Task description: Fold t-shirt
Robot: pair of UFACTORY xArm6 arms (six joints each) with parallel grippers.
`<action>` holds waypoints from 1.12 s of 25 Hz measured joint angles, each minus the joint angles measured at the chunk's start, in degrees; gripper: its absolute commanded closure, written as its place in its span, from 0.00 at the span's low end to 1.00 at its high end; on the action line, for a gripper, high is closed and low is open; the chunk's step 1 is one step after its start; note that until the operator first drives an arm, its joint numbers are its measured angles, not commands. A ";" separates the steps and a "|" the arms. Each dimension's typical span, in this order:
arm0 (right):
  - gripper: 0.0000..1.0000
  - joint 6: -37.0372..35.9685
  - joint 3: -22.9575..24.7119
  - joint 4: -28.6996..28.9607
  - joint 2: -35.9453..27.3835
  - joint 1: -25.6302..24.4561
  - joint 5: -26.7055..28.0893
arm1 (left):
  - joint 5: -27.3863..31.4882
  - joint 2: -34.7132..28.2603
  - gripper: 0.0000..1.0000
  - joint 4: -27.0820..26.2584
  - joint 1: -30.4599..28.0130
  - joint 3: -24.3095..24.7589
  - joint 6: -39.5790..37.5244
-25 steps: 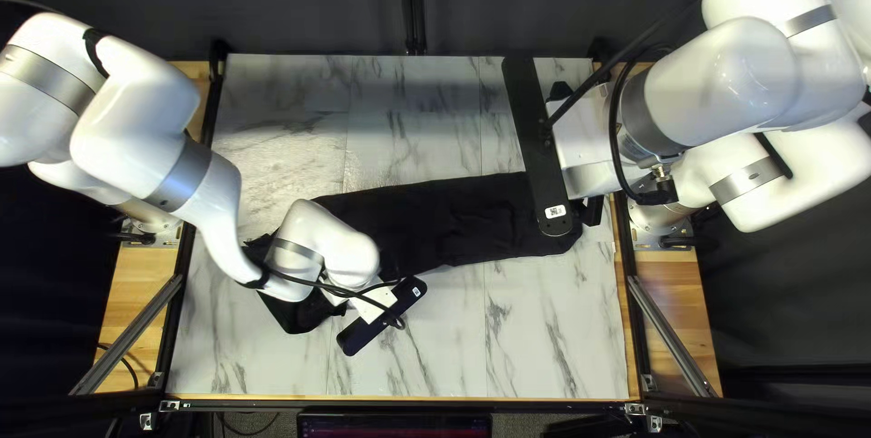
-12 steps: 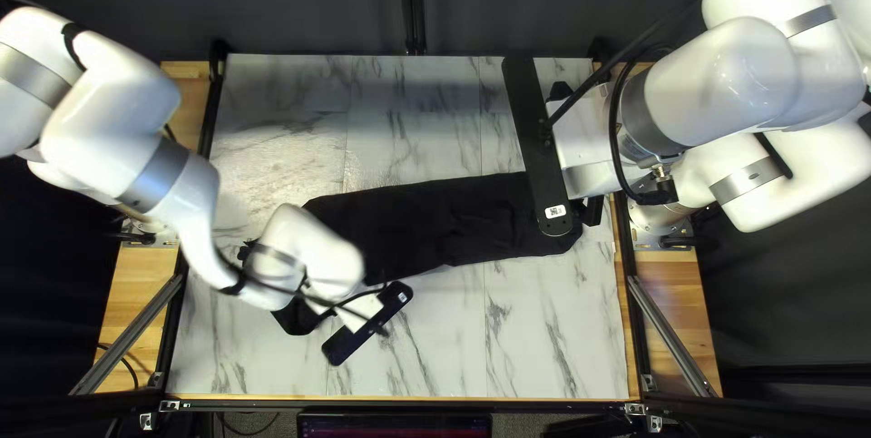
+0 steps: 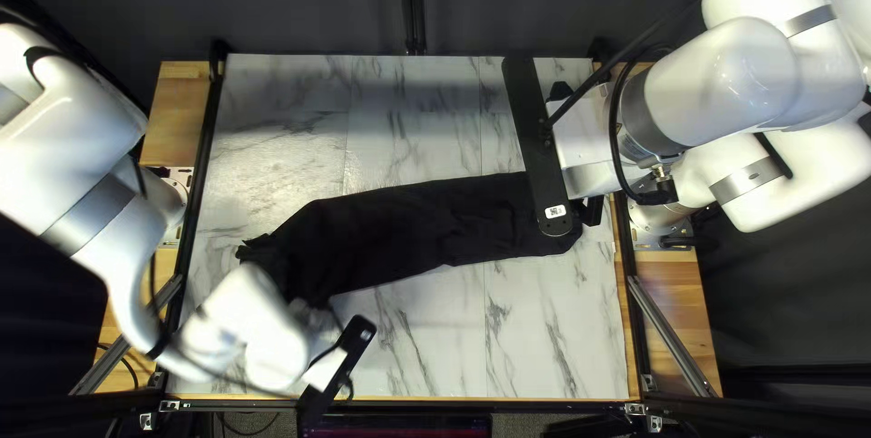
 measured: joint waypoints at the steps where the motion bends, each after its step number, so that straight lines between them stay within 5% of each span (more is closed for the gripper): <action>1: 0.00 0.00 0.00 0.00 0.00 0.00 0.00 | 1.06 0.62 0.91 0.08 -0.71 -1.29 -1.47; 3: 0.00 0.00 0.00 0.00 0.00 0.00 0.00 | 2.44 1.66 0.71 0.13 -1.79 -2.95 -3.80; 5: 0.00 0.00 0.00 0.00 0.00 0.00 0.00 | 2.70 2.26 0.66 0.06 -2.31 -3.37 -5.22; 7: 0.00 0.00 0.00 0.00 0.00 0.00 0.00 | 2.10 2.50 0.11 -0.07 -2.44 -2.94 -5.93; 8: 0.00 0.00 0.00 0.00 0.00 0.00 0.00 | 1.68 2.52 0.00 -0.12 -2.43 -2.59 -6.10; 28: 0.00 0.00 0.00 0.00 0.00 0.00 0.00 | -2.83 7.28 0.00 1.58 -3.22 -2.25 -7.80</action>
